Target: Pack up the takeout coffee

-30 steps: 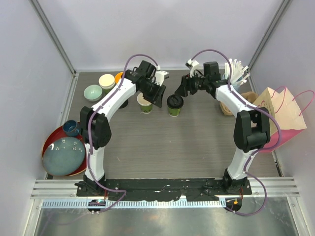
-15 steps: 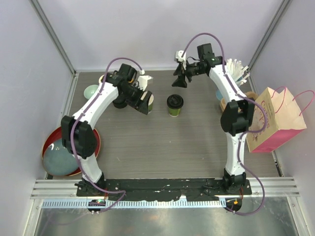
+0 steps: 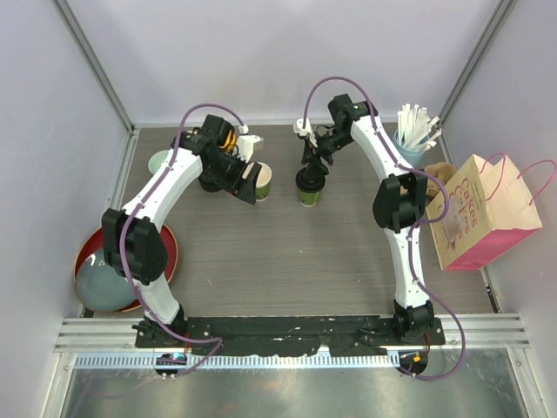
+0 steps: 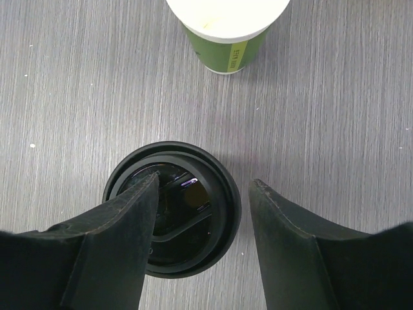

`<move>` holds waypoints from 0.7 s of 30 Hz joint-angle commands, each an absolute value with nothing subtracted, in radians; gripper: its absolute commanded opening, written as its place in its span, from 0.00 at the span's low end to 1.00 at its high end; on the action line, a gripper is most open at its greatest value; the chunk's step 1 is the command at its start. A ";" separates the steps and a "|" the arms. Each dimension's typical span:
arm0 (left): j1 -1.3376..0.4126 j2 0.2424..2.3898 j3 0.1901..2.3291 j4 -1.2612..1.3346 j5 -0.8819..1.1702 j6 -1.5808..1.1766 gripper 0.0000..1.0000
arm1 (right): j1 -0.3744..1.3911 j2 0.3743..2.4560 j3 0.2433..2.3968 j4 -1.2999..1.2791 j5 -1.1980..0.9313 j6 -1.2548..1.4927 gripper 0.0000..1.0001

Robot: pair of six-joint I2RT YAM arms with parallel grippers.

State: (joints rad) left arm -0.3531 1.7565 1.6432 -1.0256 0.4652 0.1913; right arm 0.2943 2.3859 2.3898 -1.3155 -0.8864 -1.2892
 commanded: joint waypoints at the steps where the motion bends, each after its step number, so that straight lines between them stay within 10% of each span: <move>1: -0.354 1.756 1.661 -1.012 0.477 0.202 0.68 | 0.299 2.344 2.390 -1.374 -0.848 -1.336 0.61; 8: -0.353 1.759 1.657 -1.005 0.456 0.206 0.68 | 0.299 2.339 2.381 -1.359 -0.867 -1.328 0.37; 21: -0.353 1.758 1.657 -1.009 0.457 0.210 0.67 | 0.301 2.200 2.207 -1.249 -0.801 -1.275 0.33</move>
